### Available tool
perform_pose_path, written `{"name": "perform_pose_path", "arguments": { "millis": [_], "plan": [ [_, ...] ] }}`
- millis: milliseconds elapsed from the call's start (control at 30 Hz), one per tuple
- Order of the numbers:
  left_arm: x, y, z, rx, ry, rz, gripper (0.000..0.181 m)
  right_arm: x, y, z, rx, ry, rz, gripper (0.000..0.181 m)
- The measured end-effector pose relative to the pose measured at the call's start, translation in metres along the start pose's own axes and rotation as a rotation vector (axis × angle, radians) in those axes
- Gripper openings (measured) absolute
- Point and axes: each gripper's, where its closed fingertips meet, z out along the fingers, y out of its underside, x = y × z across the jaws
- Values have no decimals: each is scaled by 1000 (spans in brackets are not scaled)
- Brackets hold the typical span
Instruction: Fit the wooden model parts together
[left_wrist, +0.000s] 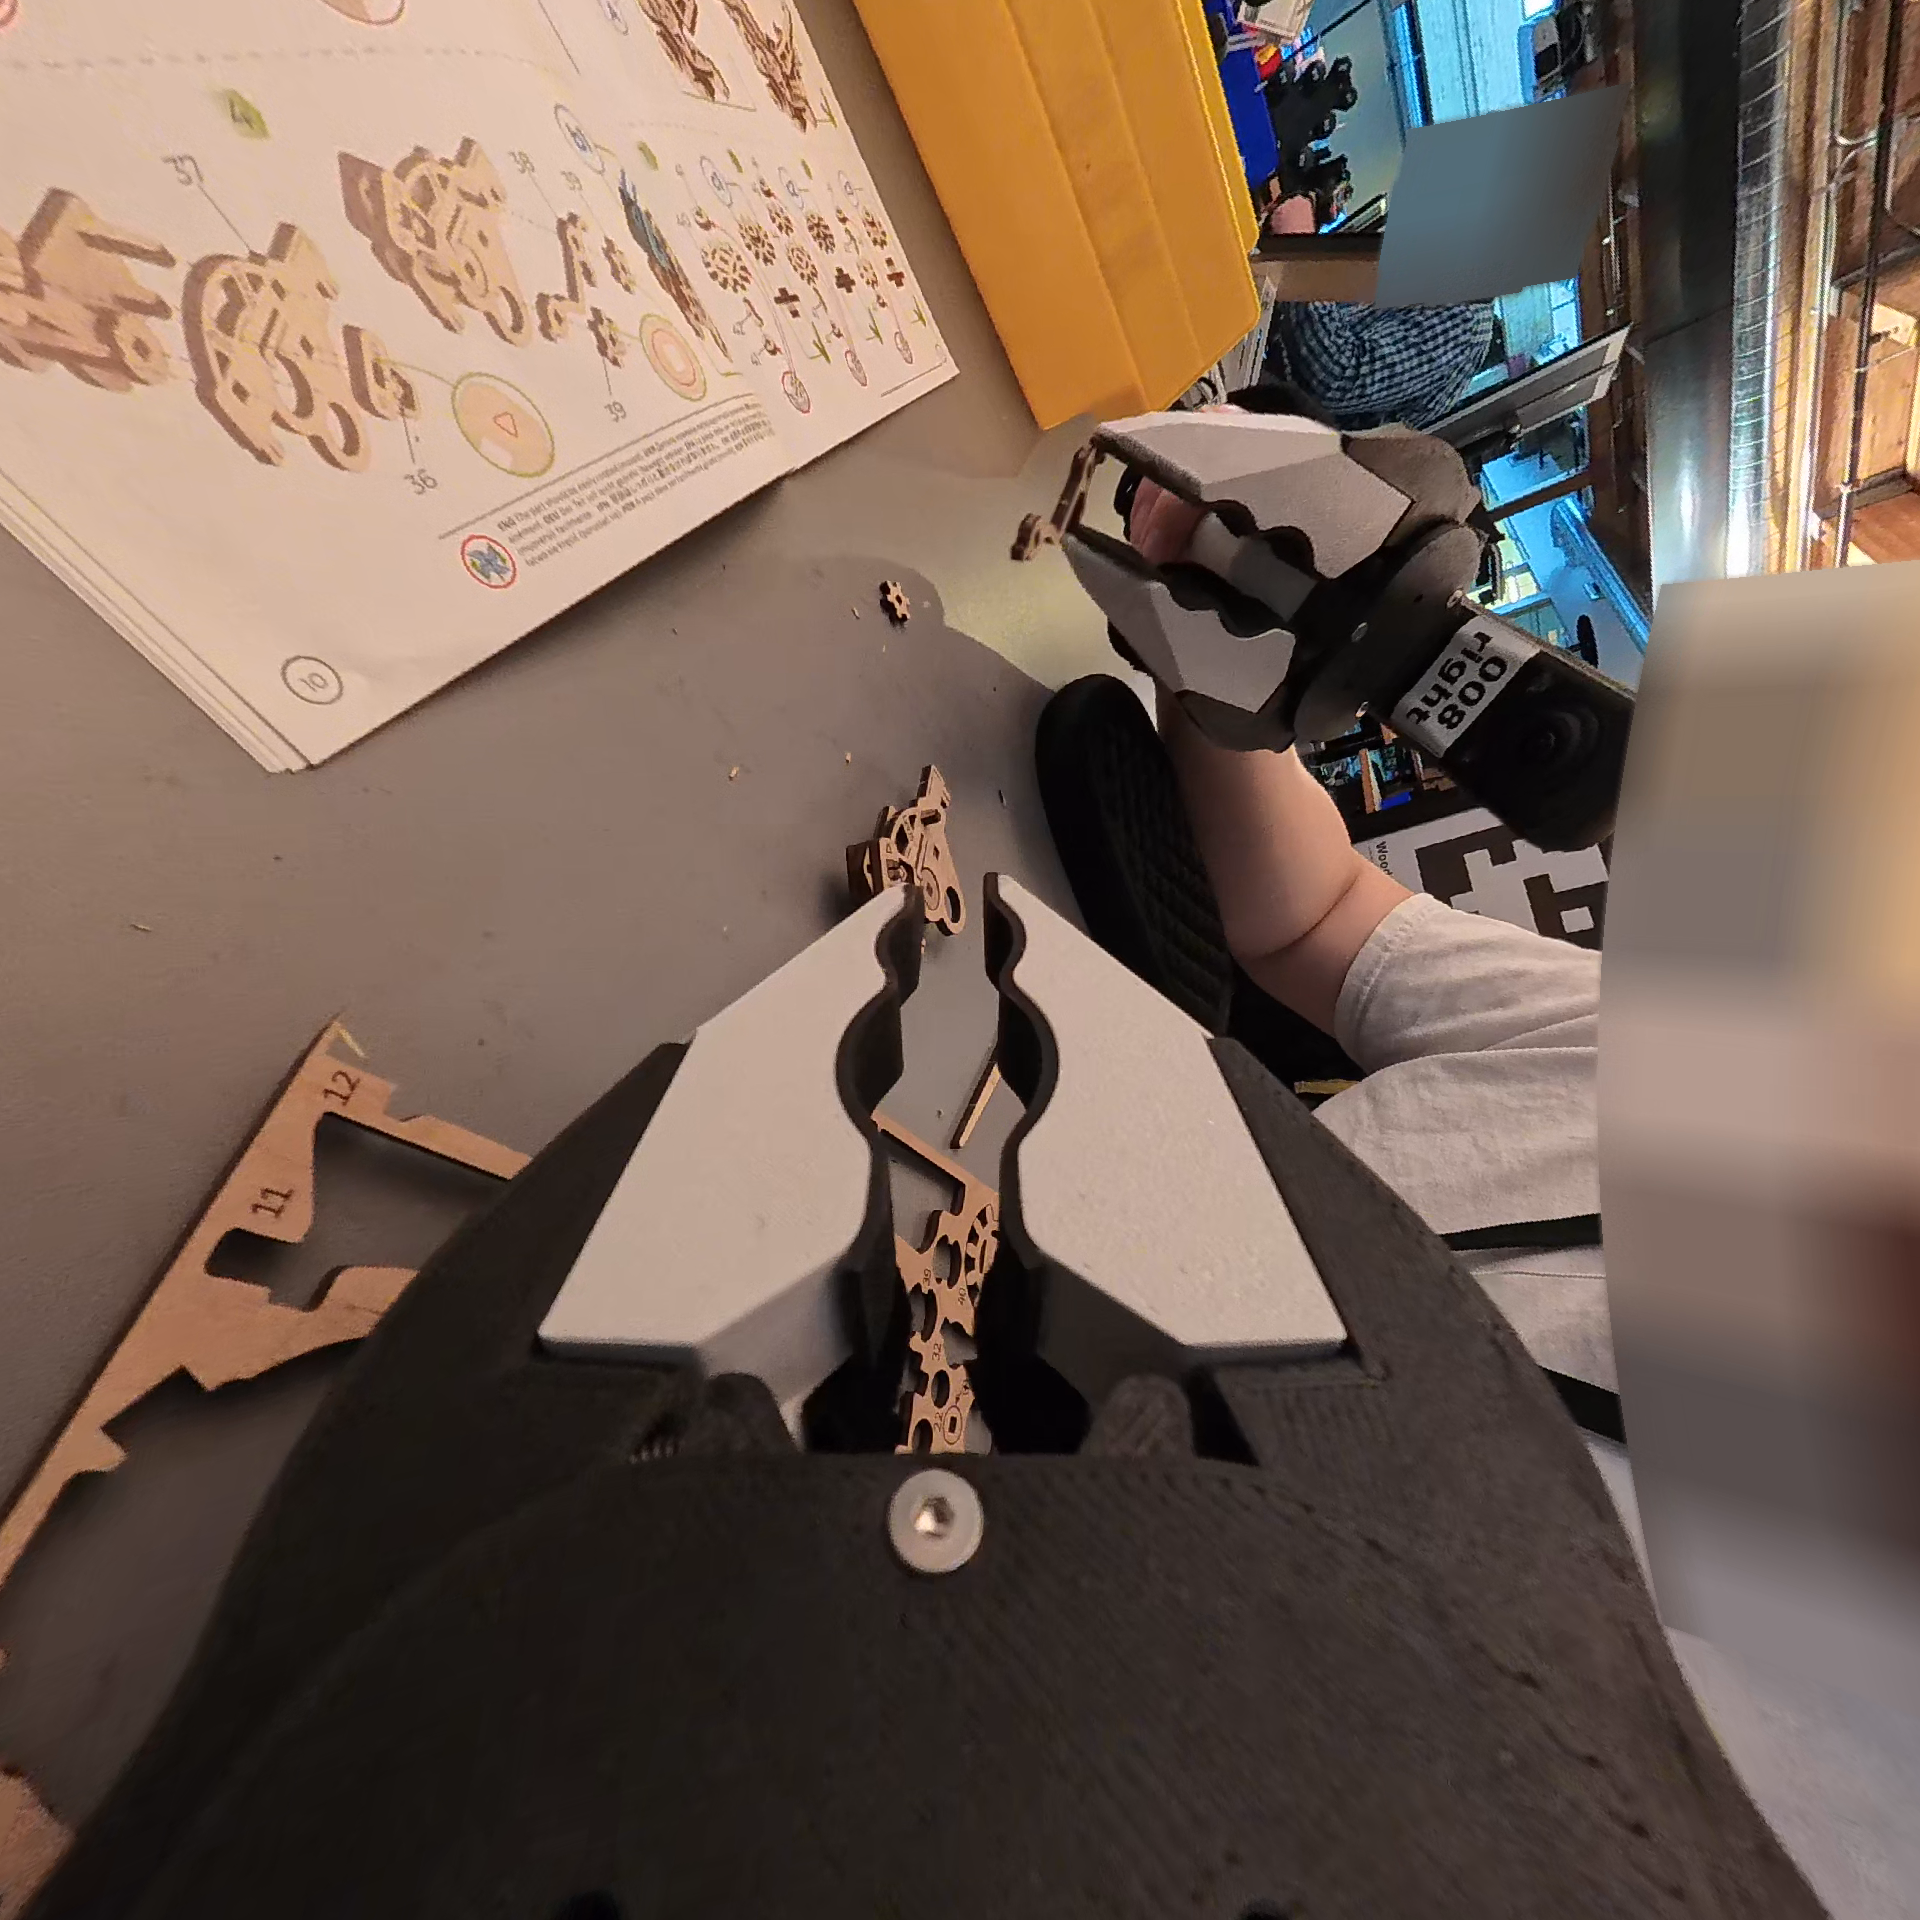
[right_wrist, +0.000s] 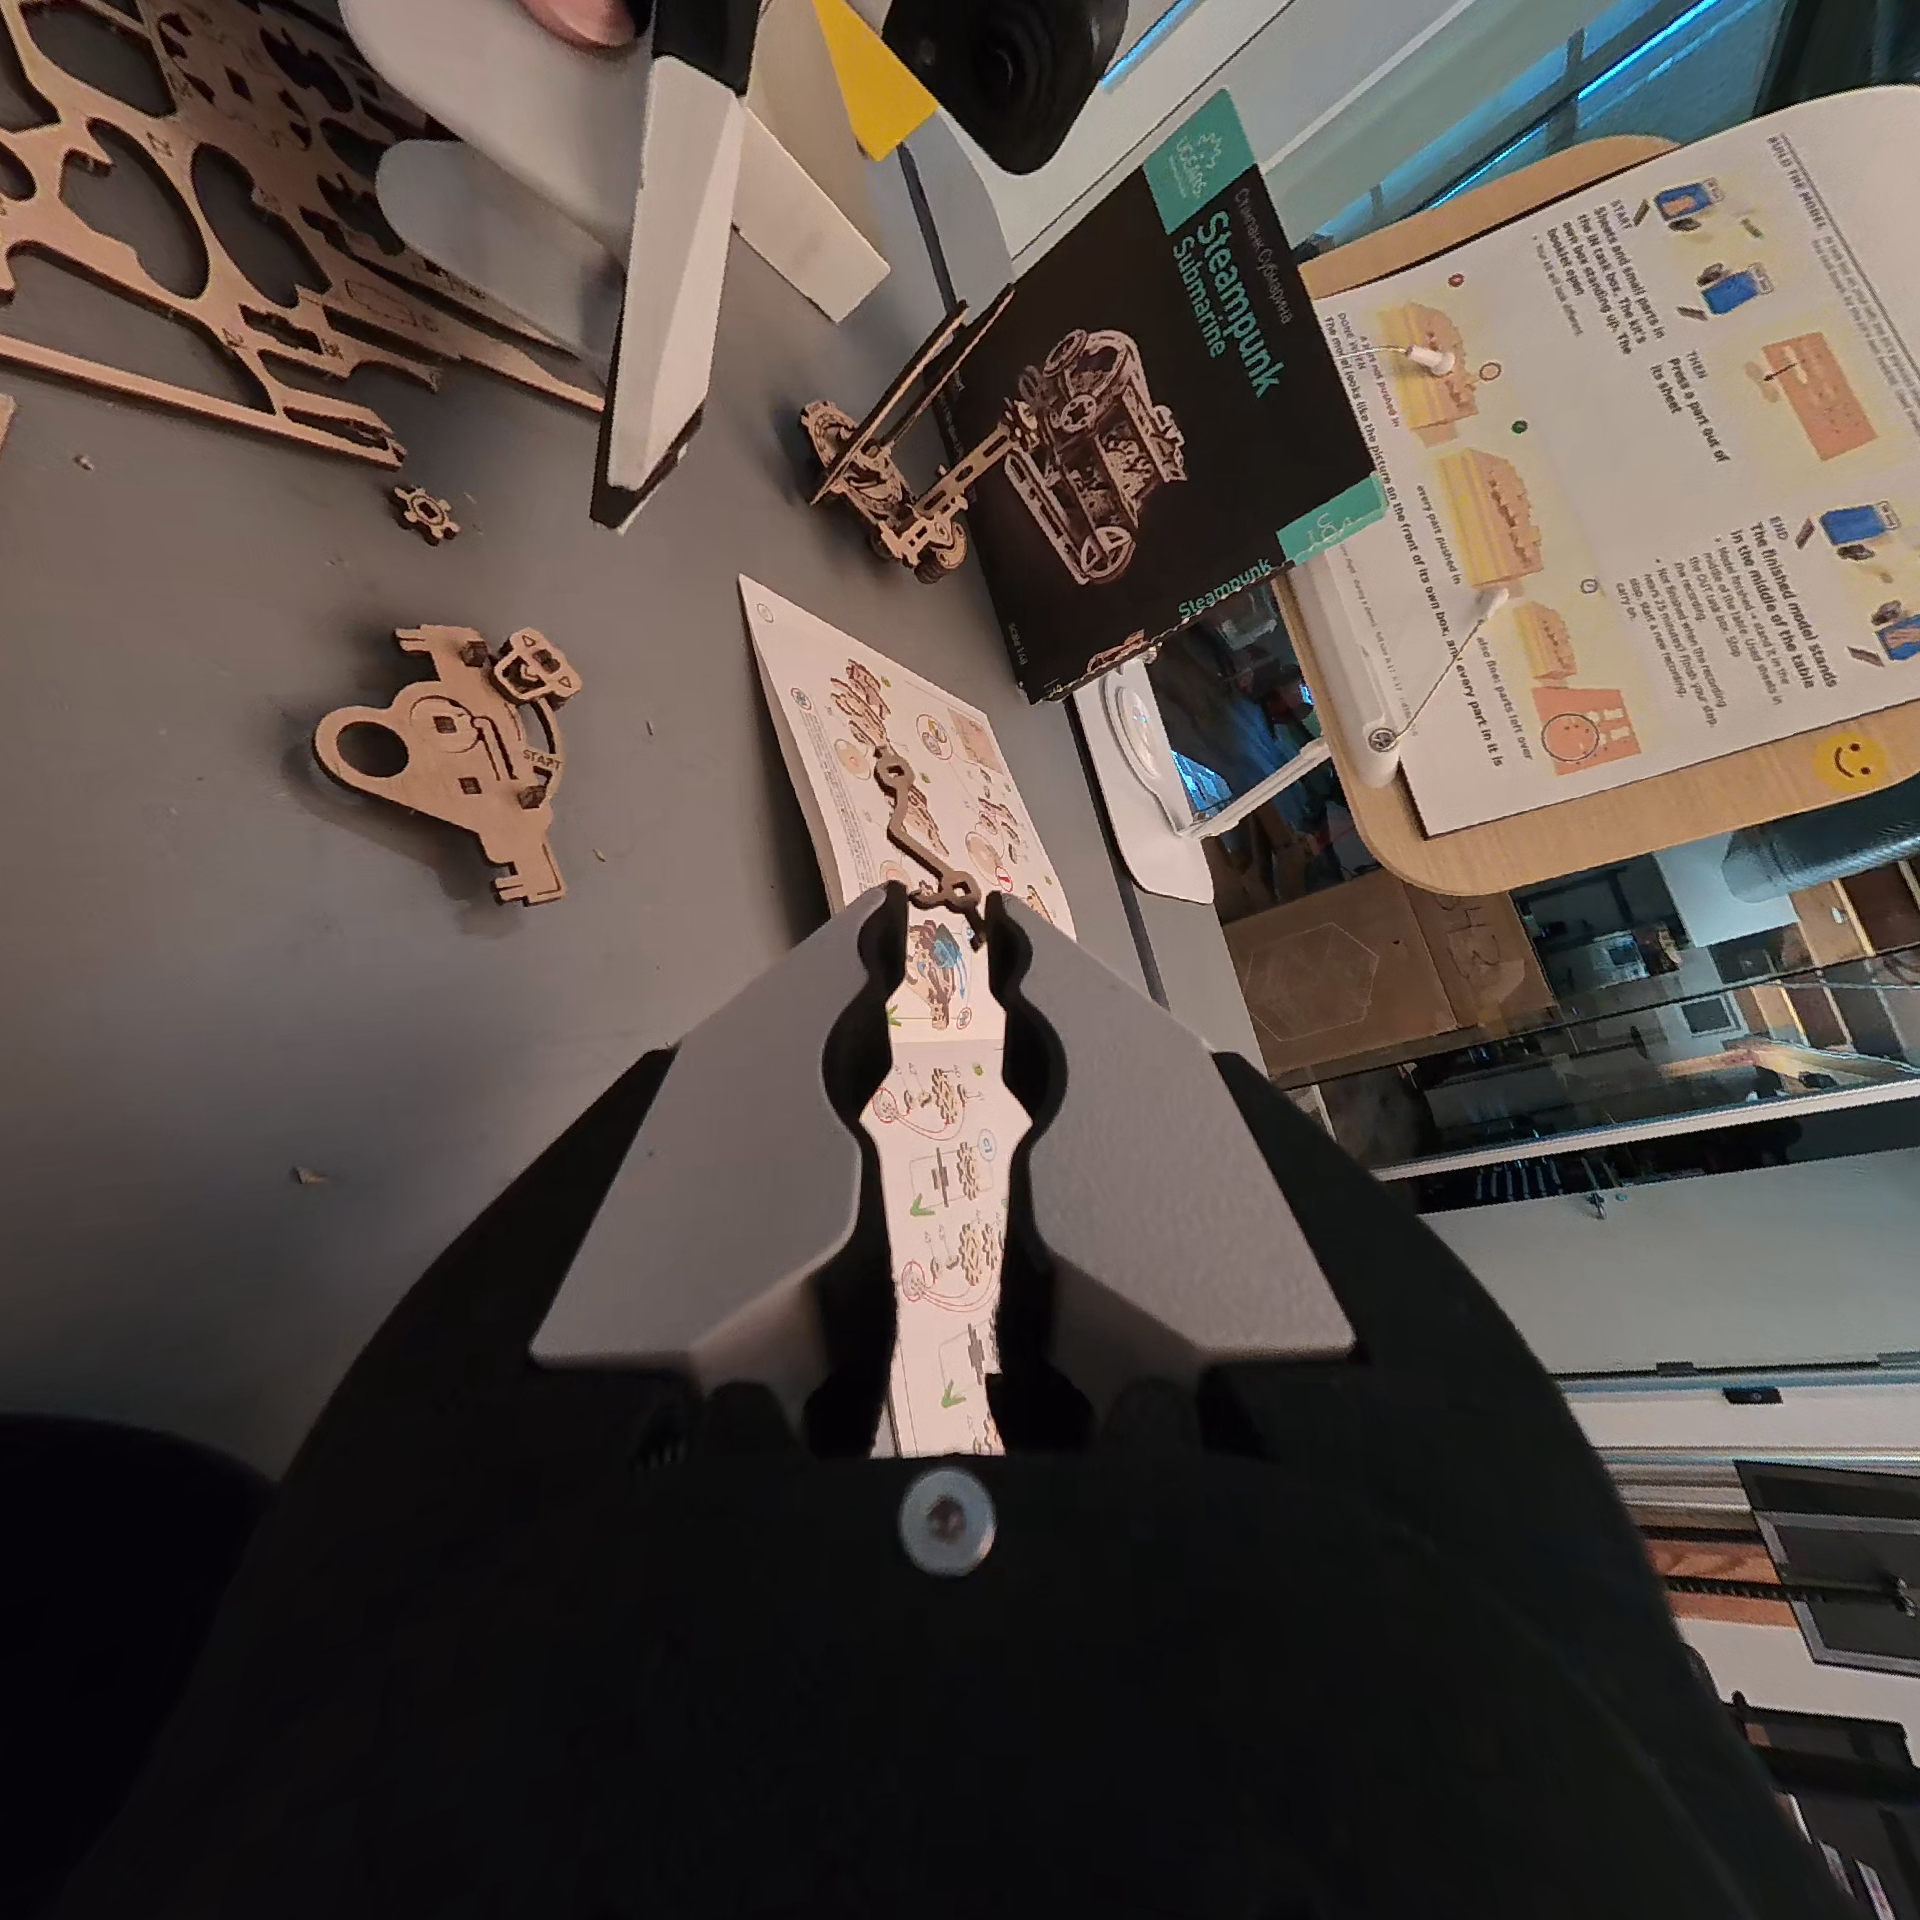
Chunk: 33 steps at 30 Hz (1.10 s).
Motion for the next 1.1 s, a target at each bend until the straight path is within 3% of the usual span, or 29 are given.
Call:
{"name": "perform_pose_path", "arguments": {
  "millis": [667,1100],
  "plan": [
    [3,-3,-3,17,29,-10,9,-16,-10,-6,57,-89,14,12],
    [-3,7,6,-38,-4,-6,9,-19,-9,-5,14,-100,0,12]
  ]
}}
